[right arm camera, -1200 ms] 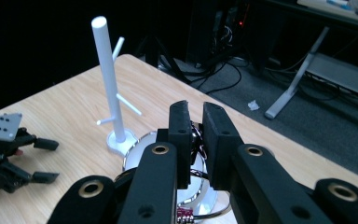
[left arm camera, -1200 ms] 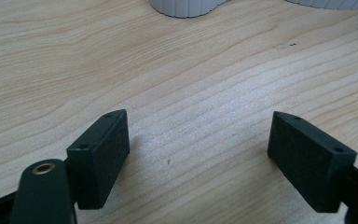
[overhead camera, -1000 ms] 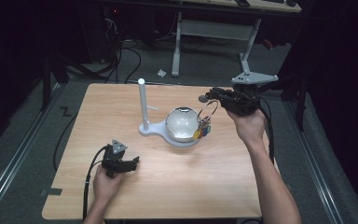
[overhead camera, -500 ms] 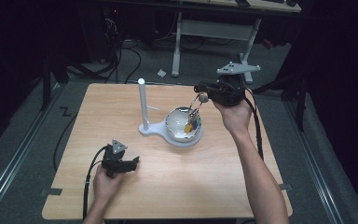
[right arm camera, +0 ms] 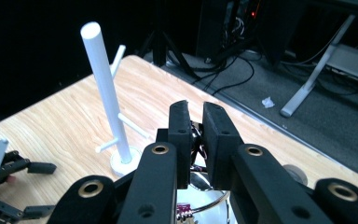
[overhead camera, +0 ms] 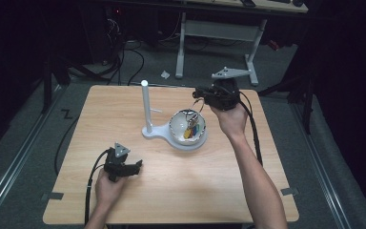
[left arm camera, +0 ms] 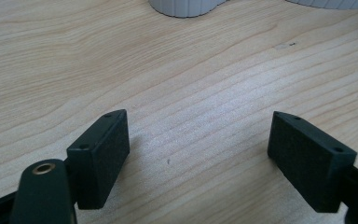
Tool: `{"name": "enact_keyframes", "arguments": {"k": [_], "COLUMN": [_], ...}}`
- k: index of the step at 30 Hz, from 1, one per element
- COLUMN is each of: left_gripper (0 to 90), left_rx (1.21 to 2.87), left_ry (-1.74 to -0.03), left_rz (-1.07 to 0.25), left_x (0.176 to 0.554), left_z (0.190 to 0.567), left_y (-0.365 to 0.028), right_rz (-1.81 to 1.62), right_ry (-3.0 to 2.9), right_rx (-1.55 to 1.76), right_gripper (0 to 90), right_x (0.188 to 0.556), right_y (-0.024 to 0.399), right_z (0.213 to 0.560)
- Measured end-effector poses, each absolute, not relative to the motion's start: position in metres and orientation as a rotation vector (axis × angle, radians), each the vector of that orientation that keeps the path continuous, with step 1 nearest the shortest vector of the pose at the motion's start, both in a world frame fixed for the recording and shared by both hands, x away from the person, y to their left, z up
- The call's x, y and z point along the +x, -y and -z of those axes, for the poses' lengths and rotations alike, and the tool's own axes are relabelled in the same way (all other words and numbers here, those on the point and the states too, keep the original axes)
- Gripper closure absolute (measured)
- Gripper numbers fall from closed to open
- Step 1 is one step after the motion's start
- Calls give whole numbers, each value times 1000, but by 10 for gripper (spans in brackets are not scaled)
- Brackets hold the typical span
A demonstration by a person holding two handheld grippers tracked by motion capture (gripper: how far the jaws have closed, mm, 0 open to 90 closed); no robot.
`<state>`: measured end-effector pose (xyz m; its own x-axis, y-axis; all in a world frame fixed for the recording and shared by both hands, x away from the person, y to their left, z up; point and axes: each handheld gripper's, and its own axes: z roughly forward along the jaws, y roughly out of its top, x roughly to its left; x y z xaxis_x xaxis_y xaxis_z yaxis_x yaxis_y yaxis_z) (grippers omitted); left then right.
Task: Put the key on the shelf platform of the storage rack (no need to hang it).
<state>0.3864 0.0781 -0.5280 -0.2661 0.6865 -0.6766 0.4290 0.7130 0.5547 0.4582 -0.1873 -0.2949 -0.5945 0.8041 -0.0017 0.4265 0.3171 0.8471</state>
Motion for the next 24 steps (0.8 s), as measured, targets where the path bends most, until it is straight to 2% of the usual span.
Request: {"name": "enact_keyframes", "arguments": {"k": [24], "left_gripper": [210], "left_rx": [863], "left_ry": [-1905], "left_rz": [-318], "left_x": [386], "left_z": [528], "left_y": [-78], "right_rz": [-1145], "right_ry": [-2225], "right_rx": [1201], "right_gripper": [826], "right_x": [466], "right_y": [187], "right_z": [346]}}
